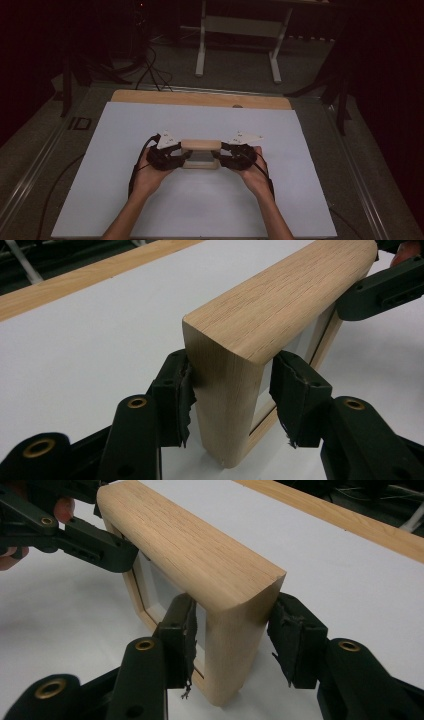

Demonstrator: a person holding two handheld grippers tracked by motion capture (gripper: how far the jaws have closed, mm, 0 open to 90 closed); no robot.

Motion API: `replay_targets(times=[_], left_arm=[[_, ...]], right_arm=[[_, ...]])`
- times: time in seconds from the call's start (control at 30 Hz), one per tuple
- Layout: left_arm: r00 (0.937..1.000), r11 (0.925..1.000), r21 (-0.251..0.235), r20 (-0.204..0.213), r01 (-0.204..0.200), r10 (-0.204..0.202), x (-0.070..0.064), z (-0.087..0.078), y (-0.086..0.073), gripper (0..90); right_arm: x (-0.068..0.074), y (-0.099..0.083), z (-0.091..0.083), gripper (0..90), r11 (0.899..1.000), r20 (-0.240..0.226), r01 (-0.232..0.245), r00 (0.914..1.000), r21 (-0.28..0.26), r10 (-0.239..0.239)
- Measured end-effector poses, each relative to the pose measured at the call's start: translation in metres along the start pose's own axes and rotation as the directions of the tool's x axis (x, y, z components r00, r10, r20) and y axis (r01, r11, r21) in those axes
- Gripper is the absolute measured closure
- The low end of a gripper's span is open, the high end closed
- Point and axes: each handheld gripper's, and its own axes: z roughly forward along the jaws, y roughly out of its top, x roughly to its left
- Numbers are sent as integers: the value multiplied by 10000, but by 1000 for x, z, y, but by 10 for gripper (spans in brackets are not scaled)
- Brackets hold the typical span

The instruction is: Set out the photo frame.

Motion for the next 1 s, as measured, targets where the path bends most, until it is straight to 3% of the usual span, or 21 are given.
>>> replay_targets(times=[0.47, 0.97, 1.0], left_arm=[[9999, 9998, 172, -78, 100, -99, 1, 12, 3, 515], [9998, 9995, 233, -65, 198, -197, 6, 13, 4, 510], [9994, 9990, 261, 0, 352, -352, 7, 12, 3, 510]], right_arm=[[-8, -3, 5, 540, 9996, 229, -249, 9994, 114, 246], [-9, -2, 9, 542, 9992, 210, -400, 9990, 22, 400], [-8, -2, 9, 543, 9992, 202, -401, 9990, 25, 401]])
